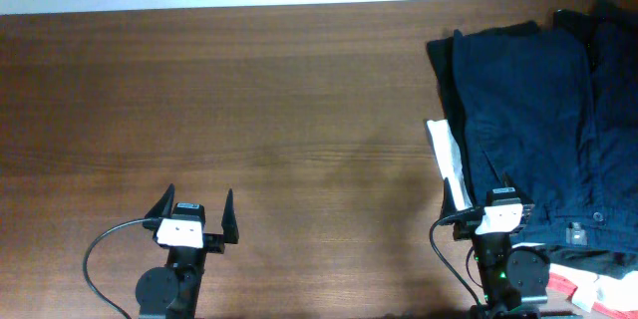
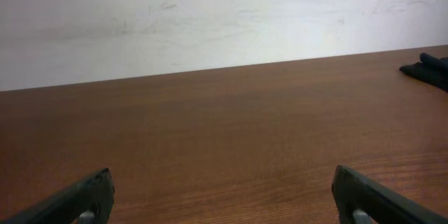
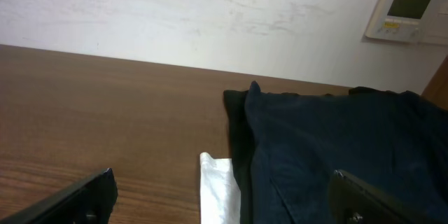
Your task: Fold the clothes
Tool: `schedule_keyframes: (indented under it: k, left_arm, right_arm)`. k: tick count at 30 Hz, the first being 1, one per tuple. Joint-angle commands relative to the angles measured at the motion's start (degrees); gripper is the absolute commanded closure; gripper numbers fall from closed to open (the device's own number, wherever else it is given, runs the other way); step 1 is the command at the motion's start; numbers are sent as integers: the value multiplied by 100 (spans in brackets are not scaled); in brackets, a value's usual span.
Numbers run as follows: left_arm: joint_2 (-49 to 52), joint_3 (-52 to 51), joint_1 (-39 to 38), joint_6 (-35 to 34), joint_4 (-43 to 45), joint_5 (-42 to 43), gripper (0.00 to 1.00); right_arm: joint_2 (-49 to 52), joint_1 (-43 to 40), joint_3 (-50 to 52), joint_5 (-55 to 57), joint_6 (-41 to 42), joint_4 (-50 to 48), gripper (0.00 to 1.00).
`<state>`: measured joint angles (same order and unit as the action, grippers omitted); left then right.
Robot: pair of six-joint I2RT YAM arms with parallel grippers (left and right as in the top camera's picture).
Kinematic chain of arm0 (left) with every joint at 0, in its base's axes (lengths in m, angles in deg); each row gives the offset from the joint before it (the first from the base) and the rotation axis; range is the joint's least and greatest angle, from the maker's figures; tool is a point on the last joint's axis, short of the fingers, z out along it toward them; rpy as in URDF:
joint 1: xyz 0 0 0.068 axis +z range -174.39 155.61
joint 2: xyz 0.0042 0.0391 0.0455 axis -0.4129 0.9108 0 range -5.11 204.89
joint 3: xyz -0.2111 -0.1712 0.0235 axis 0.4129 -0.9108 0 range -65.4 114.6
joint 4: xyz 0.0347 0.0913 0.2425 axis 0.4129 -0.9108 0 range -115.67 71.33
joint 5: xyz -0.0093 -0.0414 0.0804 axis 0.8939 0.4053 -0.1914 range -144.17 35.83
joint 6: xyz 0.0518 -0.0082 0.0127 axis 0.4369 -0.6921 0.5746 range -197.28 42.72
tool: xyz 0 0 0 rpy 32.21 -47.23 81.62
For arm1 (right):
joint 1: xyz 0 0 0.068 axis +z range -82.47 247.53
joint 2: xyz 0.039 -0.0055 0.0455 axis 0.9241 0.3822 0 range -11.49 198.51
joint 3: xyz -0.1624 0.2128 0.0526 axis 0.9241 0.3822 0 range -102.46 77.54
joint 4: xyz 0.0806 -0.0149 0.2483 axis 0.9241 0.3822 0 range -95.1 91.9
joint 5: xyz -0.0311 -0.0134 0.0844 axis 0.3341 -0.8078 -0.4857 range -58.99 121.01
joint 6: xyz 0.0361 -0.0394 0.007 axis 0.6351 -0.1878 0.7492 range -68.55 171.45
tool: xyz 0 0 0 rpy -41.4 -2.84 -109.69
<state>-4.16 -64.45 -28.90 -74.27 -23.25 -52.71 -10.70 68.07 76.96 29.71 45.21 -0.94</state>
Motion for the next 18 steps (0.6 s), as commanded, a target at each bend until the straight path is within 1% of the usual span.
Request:
schedule_keyframes:
  k: [1,9,12,16,18]
  left_arm:
    - [-66,-42,-22,92,4,-24,1]
    - [-44,-20,-22,83,2,-24,1]
    - [98,129,-22,-166,-24,-22,1]
    - [678,608,-22,-240,-234,-20,1]
    - [1071,896,-22,-240,-323,-20,1]
  right_arm:
    - [-48,35,26,52,4,37,1]
    - [-44,35,-15,74,87,-4,1]
    - [-37,31,-186,74,92,48,1]
    - [234,31,-627,74,92,470,1]
    - [560,31,-929,76,92,693,1]
